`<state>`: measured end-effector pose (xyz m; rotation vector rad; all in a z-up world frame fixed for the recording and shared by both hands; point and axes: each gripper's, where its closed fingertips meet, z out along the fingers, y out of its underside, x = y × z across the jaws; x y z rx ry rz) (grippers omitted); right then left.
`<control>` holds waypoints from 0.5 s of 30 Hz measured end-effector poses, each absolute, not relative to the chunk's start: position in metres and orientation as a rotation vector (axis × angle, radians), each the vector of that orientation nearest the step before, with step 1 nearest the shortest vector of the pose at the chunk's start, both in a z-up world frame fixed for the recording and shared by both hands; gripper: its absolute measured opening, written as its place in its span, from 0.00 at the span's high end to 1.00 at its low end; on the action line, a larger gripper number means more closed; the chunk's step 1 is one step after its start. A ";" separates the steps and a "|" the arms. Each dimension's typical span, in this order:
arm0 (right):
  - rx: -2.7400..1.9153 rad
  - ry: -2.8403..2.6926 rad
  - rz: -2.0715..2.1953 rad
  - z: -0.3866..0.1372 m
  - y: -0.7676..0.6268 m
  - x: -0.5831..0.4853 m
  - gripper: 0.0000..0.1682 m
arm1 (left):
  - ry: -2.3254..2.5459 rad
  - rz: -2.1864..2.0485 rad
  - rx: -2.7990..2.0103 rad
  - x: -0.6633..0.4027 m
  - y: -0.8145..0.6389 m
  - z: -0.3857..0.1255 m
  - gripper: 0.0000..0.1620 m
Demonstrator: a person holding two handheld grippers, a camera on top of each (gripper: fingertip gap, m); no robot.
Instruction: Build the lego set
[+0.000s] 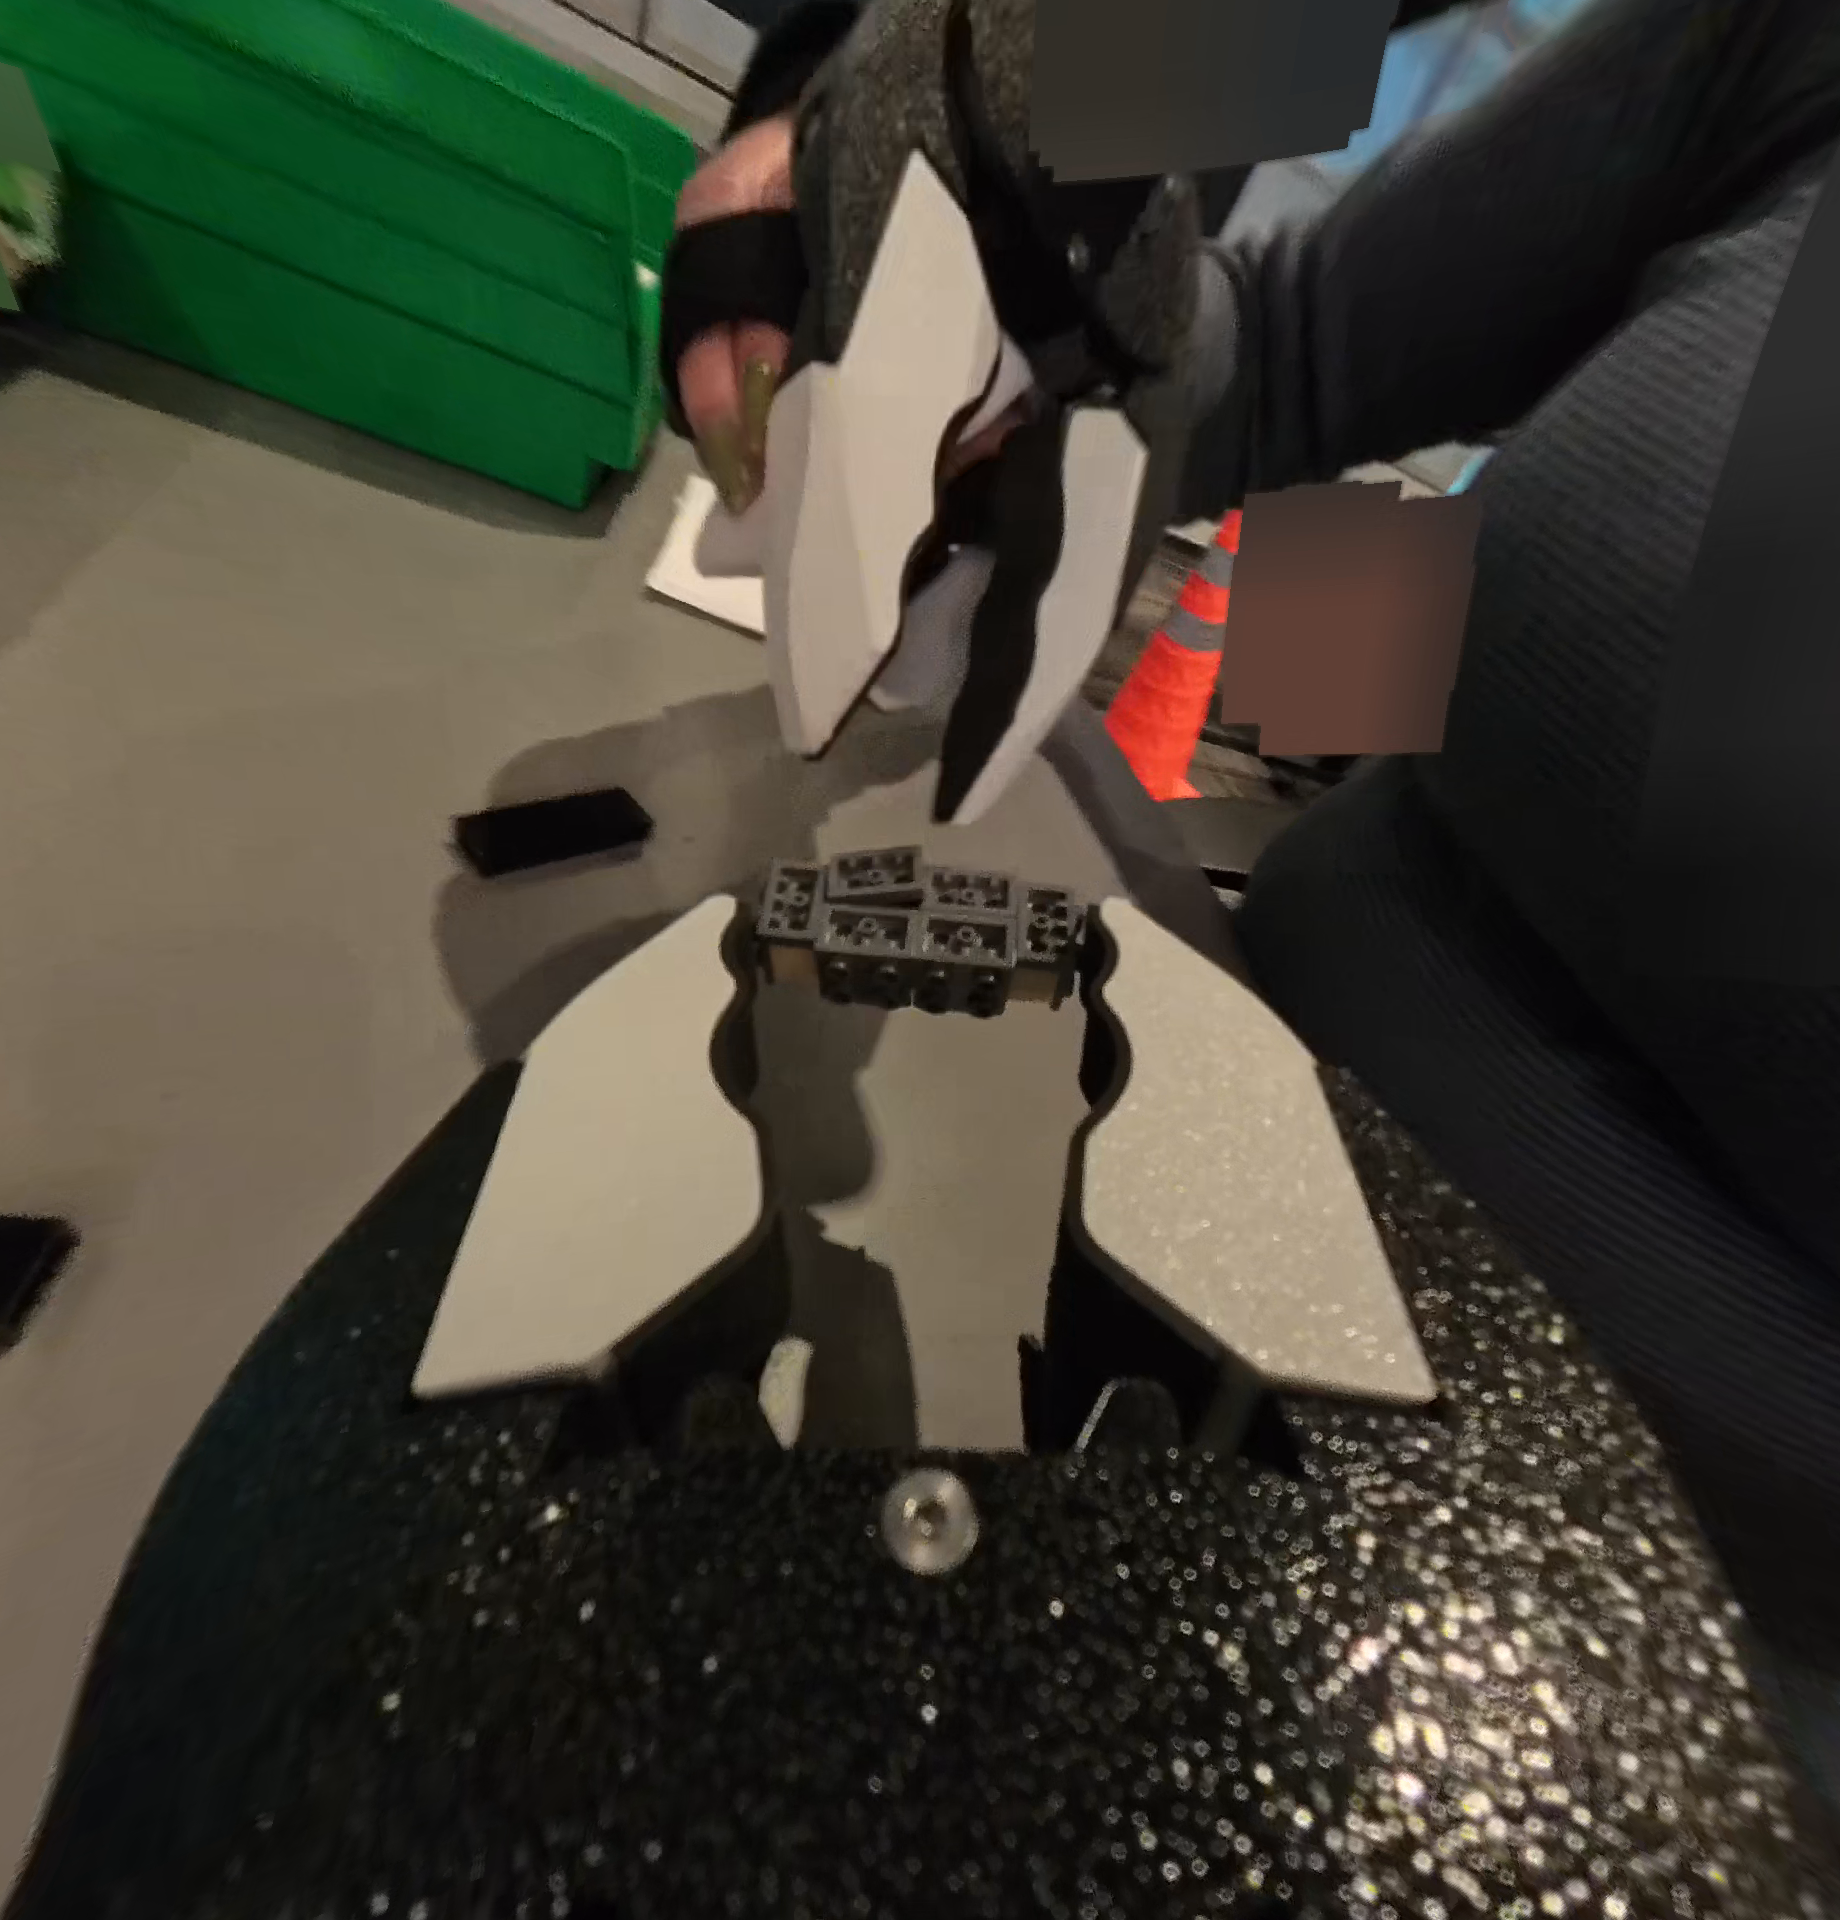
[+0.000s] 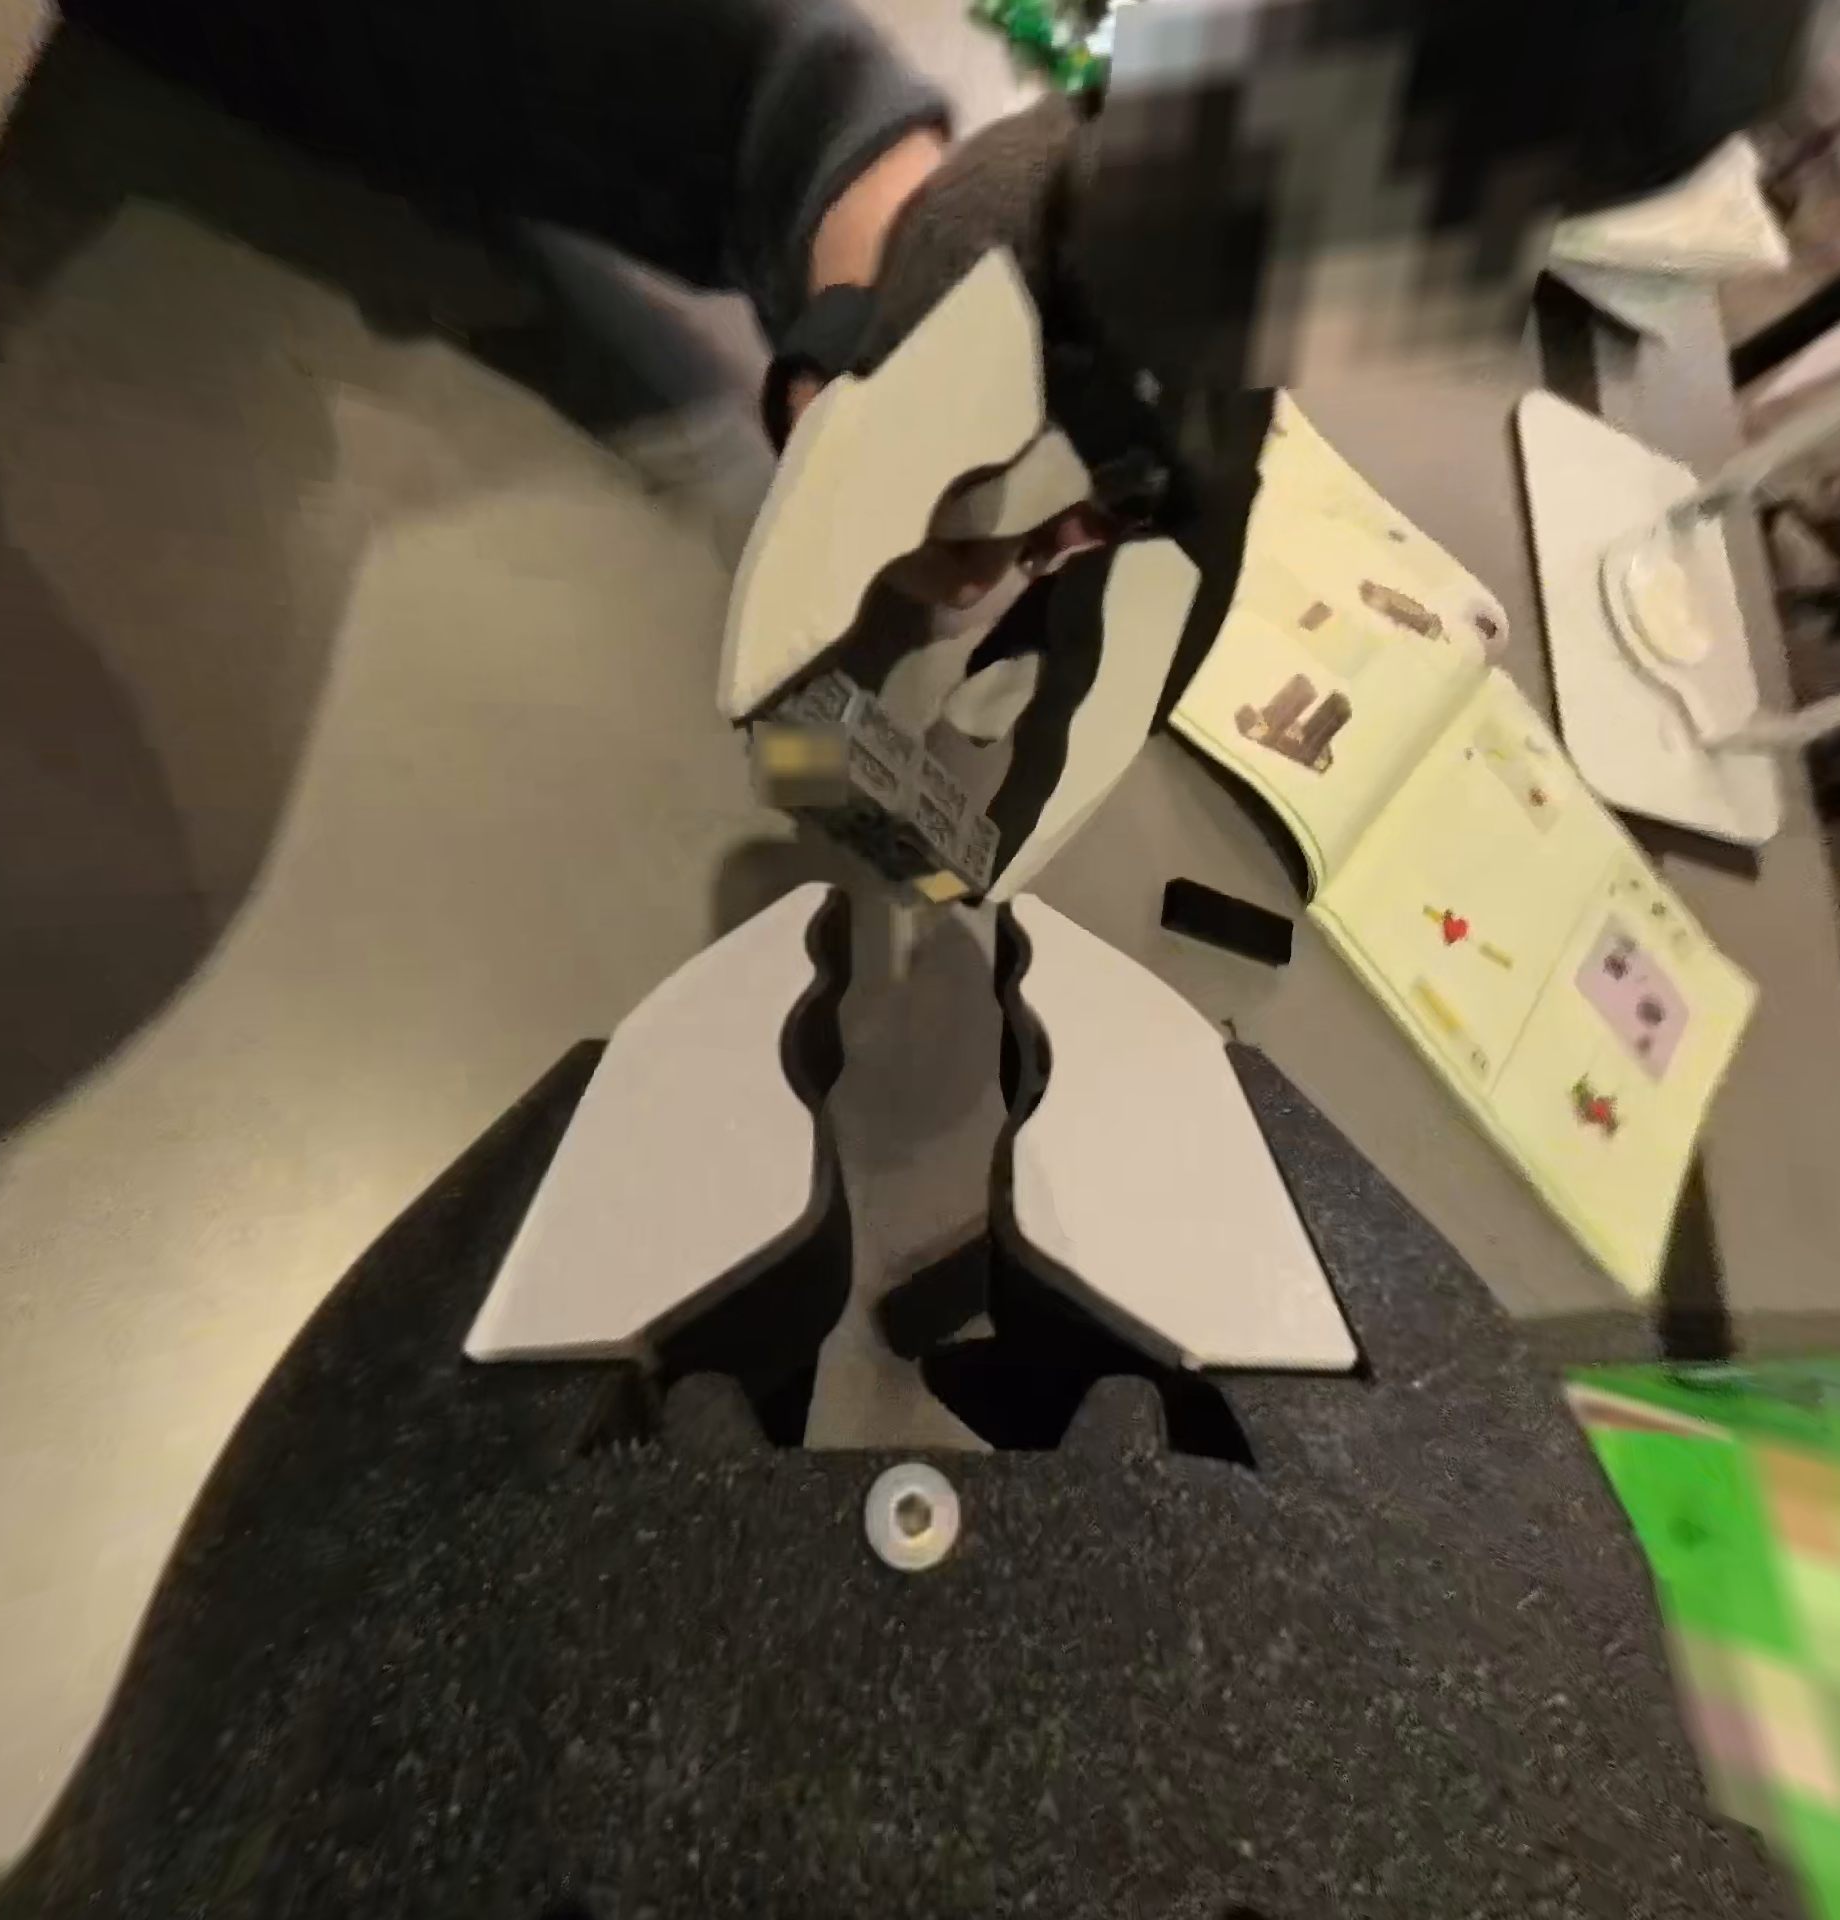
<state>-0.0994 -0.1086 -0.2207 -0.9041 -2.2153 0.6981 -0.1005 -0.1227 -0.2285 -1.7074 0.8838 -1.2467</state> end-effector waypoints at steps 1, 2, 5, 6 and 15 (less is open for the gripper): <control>-0.994 -2.173 0.780 -0.216 -0.107 -0.100 0.84 | 0.865 -1.202 -1.700 -0.102 -0.118 -0.228 0.63; -1.073 -2.125 0.867 -0.211 -0.105 -0.102 0.83 | 0.854 -1.156 -1.694 -0.104 -0.114 -0.227 0.63; -1.224 -1.981 1.043 -0.201 -0.098 -0.105 0.90 | 0.830 -1.020 -1.660 -0.108 -0.105 -0.225 0.63; -1.255 -1.953 1.068 -0.201 -0.096 -0.106 0.93 | 0.821 -0.984 -1.642 -0.109 -0.102 -0.223 0.63; -1.438 -1.820 1.155 -0.210 -0.088 -0.113 1.00 | 0.814 -0.791 -1.588 -0.109 -0.093 -0.220 0.63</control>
